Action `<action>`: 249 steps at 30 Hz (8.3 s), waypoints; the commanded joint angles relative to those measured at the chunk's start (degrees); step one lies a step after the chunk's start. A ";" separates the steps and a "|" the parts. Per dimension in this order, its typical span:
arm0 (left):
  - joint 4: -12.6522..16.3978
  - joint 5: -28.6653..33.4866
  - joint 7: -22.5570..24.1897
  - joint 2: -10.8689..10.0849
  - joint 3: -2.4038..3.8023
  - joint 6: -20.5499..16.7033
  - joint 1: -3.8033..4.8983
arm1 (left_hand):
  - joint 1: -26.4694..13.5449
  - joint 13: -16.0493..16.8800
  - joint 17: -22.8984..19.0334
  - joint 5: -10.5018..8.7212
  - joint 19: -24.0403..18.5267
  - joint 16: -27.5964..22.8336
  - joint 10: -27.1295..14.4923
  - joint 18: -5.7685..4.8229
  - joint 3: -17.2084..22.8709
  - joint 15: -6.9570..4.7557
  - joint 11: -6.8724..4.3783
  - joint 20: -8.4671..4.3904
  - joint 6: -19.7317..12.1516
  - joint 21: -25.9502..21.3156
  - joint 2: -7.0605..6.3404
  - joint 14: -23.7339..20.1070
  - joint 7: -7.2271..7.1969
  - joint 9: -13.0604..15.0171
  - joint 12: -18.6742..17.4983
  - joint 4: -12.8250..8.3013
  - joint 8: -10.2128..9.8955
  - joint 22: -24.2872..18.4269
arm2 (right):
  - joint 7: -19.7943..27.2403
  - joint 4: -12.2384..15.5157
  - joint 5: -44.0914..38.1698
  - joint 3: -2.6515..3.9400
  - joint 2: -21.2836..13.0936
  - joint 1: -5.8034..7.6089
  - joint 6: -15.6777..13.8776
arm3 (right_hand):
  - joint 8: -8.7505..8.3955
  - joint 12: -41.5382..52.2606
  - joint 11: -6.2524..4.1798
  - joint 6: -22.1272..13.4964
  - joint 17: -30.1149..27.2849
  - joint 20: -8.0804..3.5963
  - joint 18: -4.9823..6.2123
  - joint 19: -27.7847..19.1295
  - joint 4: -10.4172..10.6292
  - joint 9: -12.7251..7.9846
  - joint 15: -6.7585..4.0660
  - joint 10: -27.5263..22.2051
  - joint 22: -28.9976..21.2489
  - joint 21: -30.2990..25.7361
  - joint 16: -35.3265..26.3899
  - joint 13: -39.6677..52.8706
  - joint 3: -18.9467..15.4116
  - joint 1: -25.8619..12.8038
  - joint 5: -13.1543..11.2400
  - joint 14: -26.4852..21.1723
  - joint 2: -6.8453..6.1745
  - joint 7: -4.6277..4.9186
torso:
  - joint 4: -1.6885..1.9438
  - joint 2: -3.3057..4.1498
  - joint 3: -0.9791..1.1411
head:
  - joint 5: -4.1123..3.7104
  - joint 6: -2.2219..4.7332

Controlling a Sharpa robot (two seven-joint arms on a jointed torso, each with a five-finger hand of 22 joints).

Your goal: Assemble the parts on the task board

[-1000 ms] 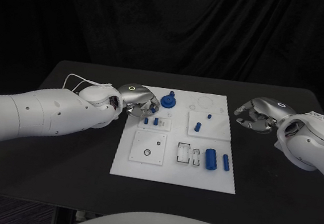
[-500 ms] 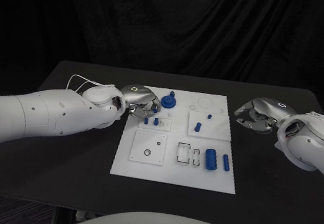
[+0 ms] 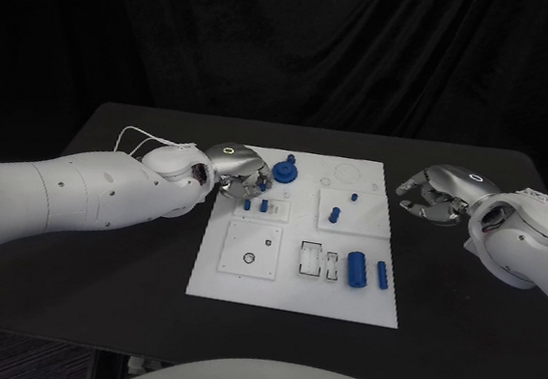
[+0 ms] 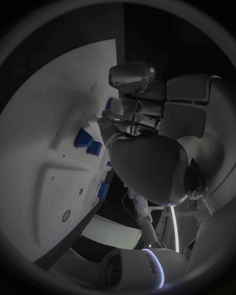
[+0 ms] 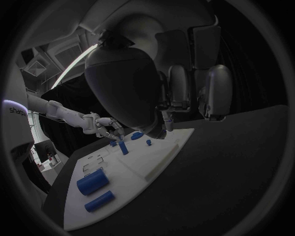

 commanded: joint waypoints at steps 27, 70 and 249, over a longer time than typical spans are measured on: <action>-0.86 0.09 -0.42 -0.28 0.05 2.67 -0.97 | -1.56 -1.61 -3.54 -0.85 -3.40 -2.48 -5.07 0.19 1.72 1.59 1.99 1.15 -19.40 -3.93 -1.99 -4.03 -6.47 -10.21 -3.60 -0.06 -3.52 8.41 | -0.63 -0.02 -0.12 0.04 -0.03 -0.14 0.63 | -0.27 -0.24 0.30 0.42 14.19 0.10 0.49 0.03 -0.04 -0.10 0.17 4.26 10.81 -0.40 -0.22 13.31 0.41 -0.04 0.21 5.66 -0.10 0.07 | 0.02 -0.02 0.01 | -0.03 -0.01; 21.28 71.95 34.59 -19.97 0.02 15.54 -1.06 | -8.87 -22.64 -37.12 -3.78 -54.64 -68.60 -39.64 3.84 -37.90 4.39 2.56 2.99 -18.88 -70.71 7.83 -49.25 -4.44 -23.07 10.28 17.46 -2.76 -29.52 | 2.37 2.82 -0.30 0.07 1.99 5.06 8.08 | 1.39 -46.29 3.61 2.25 -4.86 1.50 4.36 -9.66 -2.80 5.55 1.95 -44.84 4.53 -23.70 -25.80 -28.41 5.45 -0.55 7.70 -4.43 -5.13 -0.03 | 2.24 -0.79 -2.39 | -0.06 -0.01; 15.70 76.40 31.84 -14.80 0.02 28.46 -5.94 | 2.01 -31.46 -34.09 13.03 -52.99 -64.74 -40.39 4.21 -36.94 10.44 7.65 9.33 -22.62 -69.80 15.03 -44.47 -3.37 -24.98 13.60 13.69 -2.55 -33.94 | 6.52 2.36 -20.52 0.61 17.64 -10.05 -3.21 | 5.66 -59.94 2.87 6.90 -6.28 1.56 2.16 -3.15 -10.88 24.36 1.82 -27.26 8.74 -10.82 -16.41 -55.00 4.70 1.78 2.97 -1.22 -2.64 0.89 | 5.91 -1.94 -7.08 | -2.21 -0.01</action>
